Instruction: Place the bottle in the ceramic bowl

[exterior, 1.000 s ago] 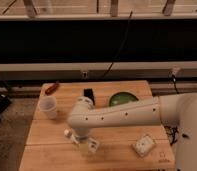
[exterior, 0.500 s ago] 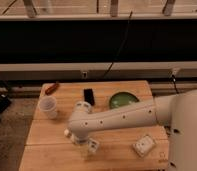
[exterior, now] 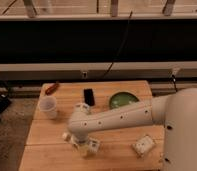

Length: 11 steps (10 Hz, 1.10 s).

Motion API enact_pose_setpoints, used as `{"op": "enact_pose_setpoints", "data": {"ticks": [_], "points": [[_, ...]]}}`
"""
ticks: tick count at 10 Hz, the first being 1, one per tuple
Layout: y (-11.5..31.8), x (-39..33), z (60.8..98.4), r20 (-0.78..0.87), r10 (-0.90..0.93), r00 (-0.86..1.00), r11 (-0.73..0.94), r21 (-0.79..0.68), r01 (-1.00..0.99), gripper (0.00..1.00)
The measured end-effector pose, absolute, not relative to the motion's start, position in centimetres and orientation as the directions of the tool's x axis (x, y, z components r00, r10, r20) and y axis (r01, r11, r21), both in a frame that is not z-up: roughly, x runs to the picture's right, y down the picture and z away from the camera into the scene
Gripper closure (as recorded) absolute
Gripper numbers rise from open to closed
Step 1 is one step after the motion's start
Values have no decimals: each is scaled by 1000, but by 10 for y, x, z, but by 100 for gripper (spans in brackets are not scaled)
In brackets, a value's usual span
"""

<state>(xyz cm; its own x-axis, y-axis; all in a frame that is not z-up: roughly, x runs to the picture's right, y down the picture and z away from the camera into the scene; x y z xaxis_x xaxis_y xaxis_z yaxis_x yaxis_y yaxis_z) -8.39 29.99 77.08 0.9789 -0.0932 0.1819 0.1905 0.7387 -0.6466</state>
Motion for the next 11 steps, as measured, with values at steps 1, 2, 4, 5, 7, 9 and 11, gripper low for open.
{"op": "enact_pose_setpoints", "data": {"ticks": [1,2,4,5,7,9,11], "points": [[302,-83,771,185,-91,978,739,-646,191,63],[302,-82,772,189,-90,978,741,-643,192,72],[302,-76,771,194,-96,976,748,-633,199,92],[301,-74,771,199,-98,975,750,-629,204,98],[295,-62,769,205,-96,974,756,-621,205,100],[287,-44,768,209,-94,973,762,-615,205,100],[275,-30,767,219,-90,972,767,-607,208,100]]}}
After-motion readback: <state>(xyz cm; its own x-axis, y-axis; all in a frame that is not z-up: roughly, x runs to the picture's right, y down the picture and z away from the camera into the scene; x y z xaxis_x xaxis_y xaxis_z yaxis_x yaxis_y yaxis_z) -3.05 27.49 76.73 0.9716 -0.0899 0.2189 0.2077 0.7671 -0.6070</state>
